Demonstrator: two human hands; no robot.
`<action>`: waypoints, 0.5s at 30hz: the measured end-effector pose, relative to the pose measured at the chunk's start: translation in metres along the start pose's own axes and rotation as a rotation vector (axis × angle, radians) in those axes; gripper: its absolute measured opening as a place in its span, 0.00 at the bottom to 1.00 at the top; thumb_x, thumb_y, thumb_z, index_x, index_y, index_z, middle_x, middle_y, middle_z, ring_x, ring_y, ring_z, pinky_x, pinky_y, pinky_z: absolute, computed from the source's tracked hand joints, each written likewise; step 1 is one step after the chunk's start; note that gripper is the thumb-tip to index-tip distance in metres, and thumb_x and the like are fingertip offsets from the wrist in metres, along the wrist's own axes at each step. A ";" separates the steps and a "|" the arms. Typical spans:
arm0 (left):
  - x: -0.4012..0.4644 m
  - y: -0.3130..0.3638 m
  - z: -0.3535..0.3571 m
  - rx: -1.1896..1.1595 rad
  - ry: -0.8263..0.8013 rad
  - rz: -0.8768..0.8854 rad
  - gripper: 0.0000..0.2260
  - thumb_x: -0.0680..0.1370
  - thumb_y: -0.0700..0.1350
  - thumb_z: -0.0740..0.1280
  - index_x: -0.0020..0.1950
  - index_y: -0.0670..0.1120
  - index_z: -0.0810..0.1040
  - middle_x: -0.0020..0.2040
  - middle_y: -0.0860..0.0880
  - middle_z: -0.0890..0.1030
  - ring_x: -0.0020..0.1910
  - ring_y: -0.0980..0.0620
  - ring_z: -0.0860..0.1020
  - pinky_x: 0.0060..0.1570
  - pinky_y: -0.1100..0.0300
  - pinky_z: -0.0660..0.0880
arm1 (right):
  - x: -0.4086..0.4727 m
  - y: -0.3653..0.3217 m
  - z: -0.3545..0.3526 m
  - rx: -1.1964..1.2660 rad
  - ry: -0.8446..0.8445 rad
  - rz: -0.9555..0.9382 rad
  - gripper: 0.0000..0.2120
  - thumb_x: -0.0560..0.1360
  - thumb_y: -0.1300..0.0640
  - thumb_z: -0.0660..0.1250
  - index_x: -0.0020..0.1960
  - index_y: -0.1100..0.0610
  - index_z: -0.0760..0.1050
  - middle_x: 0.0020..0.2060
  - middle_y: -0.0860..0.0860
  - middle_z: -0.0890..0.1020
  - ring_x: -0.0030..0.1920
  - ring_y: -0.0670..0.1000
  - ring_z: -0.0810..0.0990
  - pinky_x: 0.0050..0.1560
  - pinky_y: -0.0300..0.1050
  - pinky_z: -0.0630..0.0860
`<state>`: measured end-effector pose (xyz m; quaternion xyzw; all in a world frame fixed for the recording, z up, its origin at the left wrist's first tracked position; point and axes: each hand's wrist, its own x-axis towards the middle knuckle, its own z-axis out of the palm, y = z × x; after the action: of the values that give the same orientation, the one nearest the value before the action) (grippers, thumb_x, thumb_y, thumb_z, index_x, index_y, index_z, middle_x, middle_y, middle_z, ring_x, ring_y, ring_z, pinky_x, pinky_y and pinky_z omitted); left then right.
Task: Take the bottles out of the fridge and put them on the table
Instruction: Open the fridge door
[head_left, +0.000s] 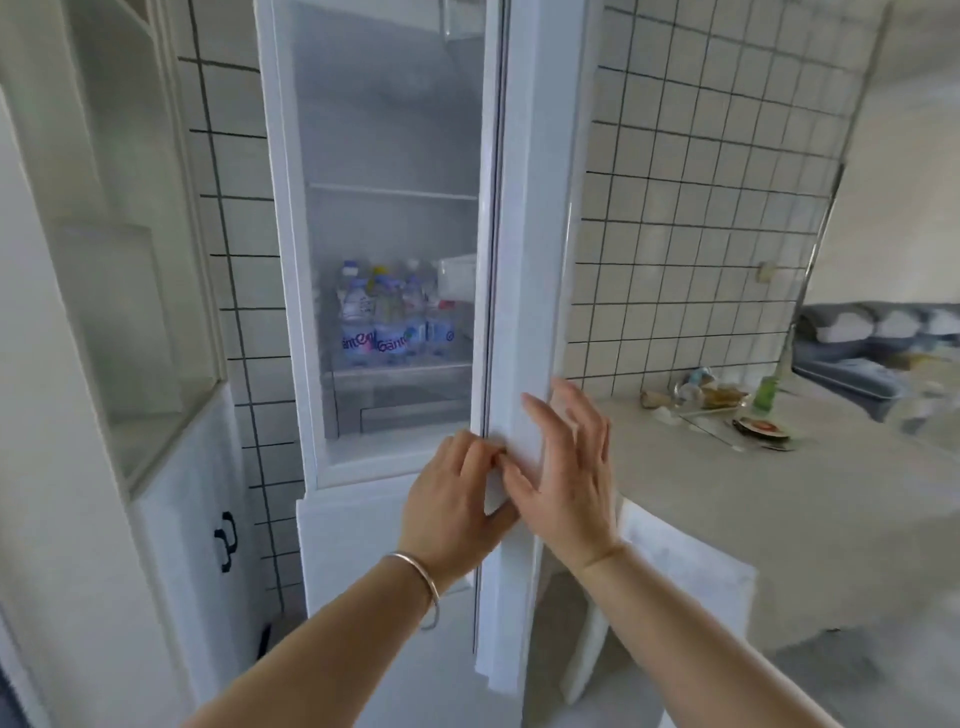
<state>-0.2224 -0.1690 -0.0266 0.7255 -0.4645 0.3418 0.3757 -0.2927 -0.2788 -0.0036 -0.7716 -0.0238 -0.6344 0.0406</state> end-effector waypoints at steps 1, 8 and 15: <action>0.000 0.008 0.007 0.035 -0.002 0.072 0.16 0.69 0.53 0.66 0.52 0.48 0.70 0.45 0.47 0.76 0.43 0.49 0.74 0.39 0.61 0.71 | -0.010 0.007 -0.012 0.031 0.019 0.125 0.26 0.69 0.51 0.68 0.65 0.54 0.65 0.63 0.56 0.66 0.64 0.56 0.66 0.67 0.45 0.64; 0.019 0.070 0.051 0.192 -0.055 0.492 0.16 0.74 0.53 0.64 0.61 0.51 0.76 0.64 0.50 0.69 0.65 0.47 0.67 0.66 0.48 0.63 | -0.054 0.067 -0.082 0.103 0.064 0.598 0.24 0.71 0.47 0.65 0.63 0.58 0.70 0.51 0.48 0.72 0.46 0.52 0.77 0.46 0.31 0.73; 0.071 0.122 0.124 0.340 -0.220 0.756 0.25 0.71 0.47 0.64 0.69 0.53 0.70 0.73 0.51 0.67 0.74 0.47 0.56 0.72 0.41 0.46 | -0.061 0.142 -0.122 -0.005 0.220 0.860 0.16 0.75 0.56 0.67 0.61 0.60 0.74 0.49 0.49 0.74 0.42 0.39 0.75 0.41 0.31 0.70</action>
<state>-0.2943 -0.3404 0.0009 0.5878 -0.6722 0.4477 0.0472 -0.4111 -0.4305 -0.0442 -0.6394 0.3051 -0.6382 0.3013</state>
